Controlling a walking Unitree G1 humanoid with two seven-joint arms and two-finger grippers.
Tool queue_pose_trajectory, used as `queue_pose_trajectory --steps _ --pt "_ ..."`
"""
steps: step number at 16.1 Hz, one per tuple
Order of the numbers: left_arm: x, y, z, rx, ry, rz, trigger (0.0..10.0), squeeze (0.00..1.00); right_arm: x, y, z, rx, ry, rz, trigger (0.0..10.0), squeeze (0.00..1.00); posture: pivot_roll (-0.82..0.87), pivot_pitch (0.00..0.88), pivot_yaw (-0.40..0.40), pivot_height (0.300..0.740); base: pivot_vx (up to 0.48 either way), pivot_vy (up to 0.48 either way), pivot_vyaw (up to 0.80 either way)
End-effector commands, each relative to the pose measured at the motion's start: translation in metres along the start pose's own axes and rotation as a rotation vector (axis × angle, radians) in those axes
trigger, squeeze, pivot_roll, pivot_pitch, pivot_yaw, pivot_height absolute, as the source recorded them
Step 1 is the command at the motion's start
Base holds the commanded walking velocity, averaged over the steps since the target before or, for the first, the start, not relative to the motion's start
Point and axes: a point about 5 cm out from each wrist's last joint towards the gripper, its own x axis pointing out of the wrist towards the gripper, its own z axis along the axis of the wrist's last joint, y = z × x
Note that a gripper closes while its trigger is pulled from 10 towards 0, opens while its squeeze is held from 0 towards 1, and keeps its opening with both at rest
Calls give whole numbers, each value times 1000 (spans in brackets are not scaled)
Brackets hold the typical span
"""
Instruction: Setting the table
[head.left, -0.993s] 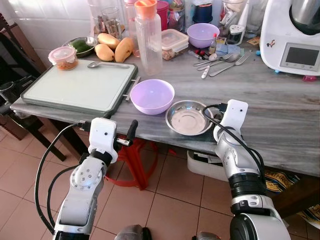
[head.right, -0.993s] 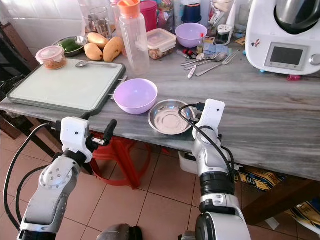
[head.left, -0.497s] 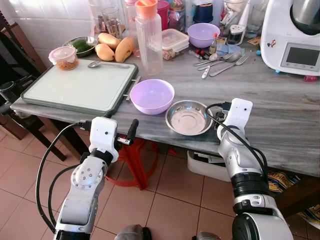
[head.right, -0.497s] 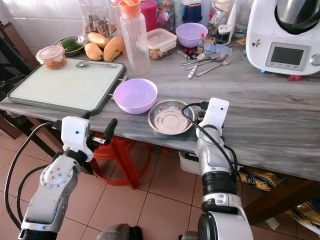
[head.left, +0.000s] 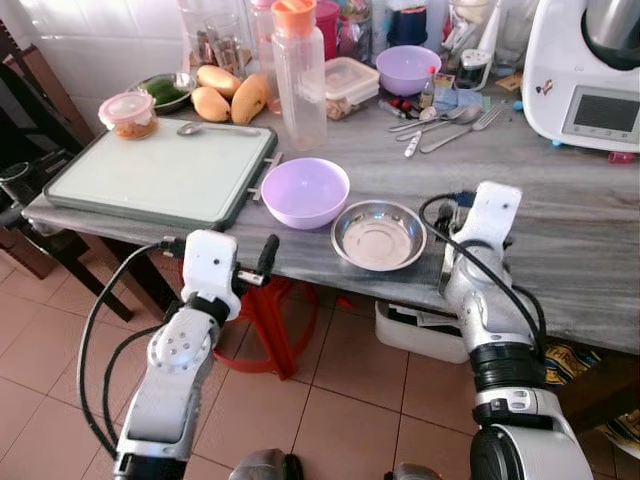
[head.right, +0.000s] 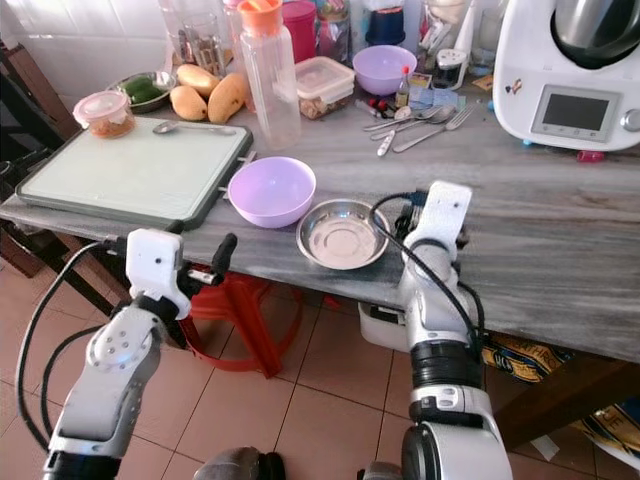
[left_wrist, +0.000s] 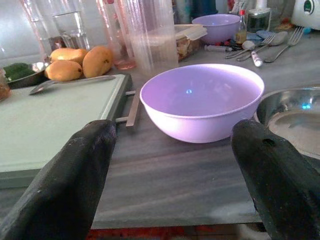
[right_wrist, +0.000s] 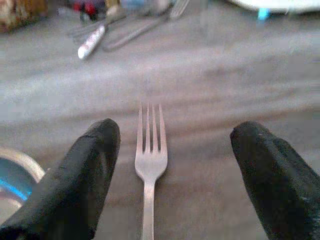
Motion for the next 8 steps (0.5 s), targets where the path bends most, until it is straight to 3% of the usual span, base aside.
queue_pose_trajectory --steps 1,4,5,6,7,8 --pt "3 1 1 11 -14 6 10000 0 -2 3 16 -21 -79 5 10000 1000 -49 0 86 740 0 0 0" --pt "7 3 -1 12 6 69 10000 0 -12 -4 28 -75 -190 12 10000 1000 -59 0 76 740 0 0 0" --pt "9 2 -4 10 13 74 10000 0 -23 -11 29 -88 -241 22 10000 769 -67 0 71 740 0 0 0" --pt "9 1 -4 1 10 73 10000 0 -27 -12 30 -92 -256 26 10000 675 -70 0 70 740 0 0 0" --pt "11 0 -5 -3 6 75 10000 0 -34 -16 30 -98 -291 40 10000 455 -79 0 67 740 0 0 0" --pt "13 -1 -5 -6 5 76 10000 0 -41 -21 30 -92 -313 45 10000 51 -83 0 68 740 0 0 0"
